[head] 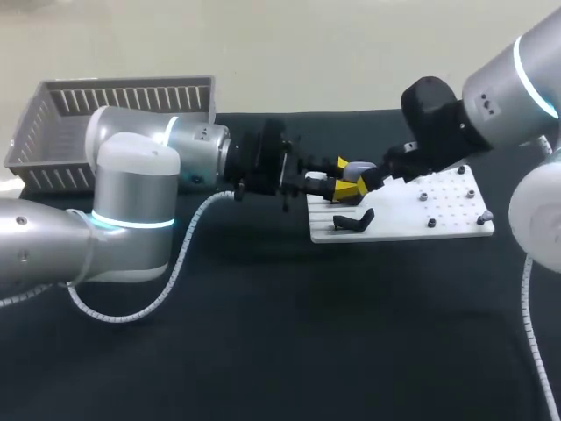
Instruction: Pick up each earbud case from the left stands, insert the matching earbuds, close the lid, and place the case in the box.
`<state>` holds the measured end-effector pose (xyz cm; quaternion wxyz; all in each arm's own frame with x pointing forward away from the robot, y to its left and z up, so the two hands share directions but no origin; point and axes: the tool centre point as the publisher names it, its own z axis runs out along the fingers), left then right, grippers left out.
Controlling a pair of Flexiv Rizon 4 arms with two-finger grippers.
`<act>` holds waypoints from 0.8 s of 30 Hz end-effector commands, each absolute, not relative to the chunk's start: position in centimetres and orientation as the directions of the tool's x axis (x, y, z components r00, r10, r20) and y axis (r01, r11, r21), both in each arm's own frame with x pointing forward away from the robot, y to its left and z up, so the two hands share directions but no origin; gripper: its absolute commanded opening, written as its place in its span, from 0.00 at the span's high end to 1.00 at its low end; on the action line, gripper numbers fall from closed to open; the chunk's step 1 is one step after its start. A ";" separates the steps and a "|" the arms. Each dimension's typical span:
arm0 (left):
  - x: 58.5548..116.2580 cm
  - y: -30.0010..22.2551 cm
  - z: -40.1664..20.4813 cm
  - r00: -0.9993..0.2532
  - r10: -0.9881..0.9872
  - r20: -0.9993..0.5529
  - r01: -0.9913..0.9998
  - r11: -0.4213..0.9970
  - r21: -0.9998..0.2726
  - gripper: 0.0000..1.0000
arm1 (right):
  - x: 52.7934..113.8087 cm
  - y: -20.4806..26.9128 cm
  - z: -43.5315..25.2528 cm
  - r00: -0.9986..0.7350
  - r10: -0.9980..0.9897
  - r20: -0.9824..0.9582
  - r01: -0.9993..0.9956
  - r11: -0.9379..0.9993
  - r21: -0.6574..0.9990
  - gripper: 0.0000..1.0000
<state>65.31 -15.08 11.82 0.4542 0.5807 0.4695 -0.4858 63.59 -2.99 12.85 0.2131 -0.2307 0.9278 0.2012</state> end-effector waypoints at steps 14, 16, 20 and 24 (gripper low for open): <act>65.3 -15.0 11.7 0.089 0.100 -0.991 0.987 -0.146 0.074 1.00 | 64.5 -3.7 12.3 -0.811 -0.305 -0.499 -0.481 0.833 0.274 0.00; 65.3 -15.0 11.7 0.089 0.100 -0.991 0.987 -0.146 0.074 1.00 | 64.6 -3.7 12.3 -0.812 -0.303 -0.499 -0.480 0.834 0.273 0.00; 65.3 -15.0 11.7 0.089 0.100 -0.991 0.987 -0.146 0.074 1.00 | 64.8 -3.8 12.5 -0.810 -0.297 -0.506 -0.477 0.835 0.273 0.00; 65.3 -15.0 11.7 0.089 0.100 -0.991 0.987 -0.146 0.074 1.00 | 65.0 -3.8 12.8 -0.808 -0.290 -0.513 -0.474 0.838 0.272 0.00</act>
